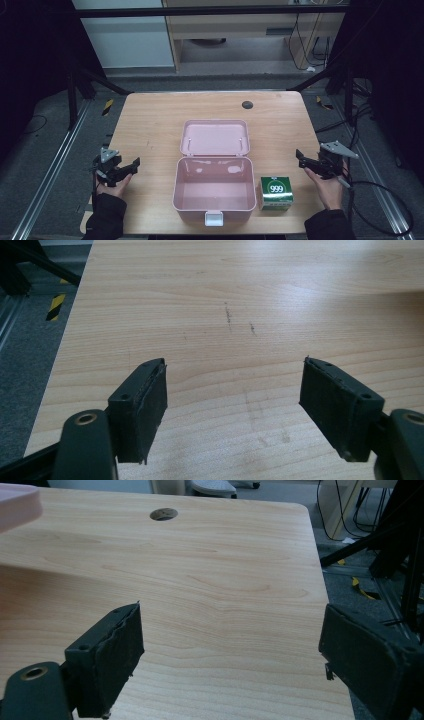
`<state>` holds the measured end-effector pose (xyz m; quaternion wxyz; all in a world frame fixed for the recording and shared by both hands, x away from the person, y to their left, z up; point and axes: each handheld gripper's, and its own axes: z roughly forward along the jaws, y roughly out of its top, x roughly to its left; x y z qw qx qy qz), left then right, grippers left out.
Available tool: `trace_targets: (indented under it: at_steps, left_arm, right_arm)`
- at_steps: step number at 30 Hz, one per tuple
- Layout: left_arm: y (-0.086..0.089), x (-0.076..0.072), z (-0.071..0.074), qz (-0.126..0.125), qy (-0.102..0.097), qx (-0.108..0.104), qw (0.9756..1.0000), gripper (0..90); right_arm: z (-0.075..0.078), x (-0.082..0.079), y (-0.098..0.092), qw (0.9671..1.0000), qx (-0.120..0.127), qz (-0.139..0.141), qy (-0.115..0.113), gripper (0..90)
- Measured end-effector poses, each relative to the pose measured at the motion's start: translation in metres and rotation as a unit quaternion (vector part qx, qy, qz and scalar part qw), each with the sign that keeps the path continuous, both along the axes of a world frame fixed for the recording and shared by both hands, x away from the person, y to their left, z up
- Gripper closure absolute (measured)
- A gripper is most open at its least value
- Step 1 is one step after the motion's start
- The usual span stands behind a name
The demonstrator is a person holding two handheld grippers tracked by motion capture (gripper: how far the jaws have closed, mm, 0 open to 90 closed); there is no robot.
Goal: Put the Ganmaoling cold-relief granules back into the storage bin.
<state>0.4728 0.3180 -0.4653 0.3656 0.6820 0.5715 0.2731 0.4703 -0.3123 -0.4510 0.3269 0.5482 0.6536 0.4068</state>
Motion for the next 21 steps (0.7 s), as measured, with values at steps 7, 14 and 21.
trace_targets:
  at_steps: [7,14,21]
  left_arm:
    - [-0.001,-0.001,0.002,-0.006,-0.001,0.005,1.0000,26.9]
    - [-0.002,0.000,0.001,-0.012,0.004,0.009,0.9999,27.4]
    - [-0.006,0.001,-0.002,-0.020,0.010,0.013,0.9997,27.6]
  right_arm:
    - [0.017,-0.005,0.001,0.9996,-0.015,0.019,-0.014,11.3]
    - [0.031,-0.007,0.007,0.9975,-0.045,0.051,-0.019,11.3]
    - [0.043,-0.006,0.015,0.9946,-0.063,0.080,-0.016,11.1]
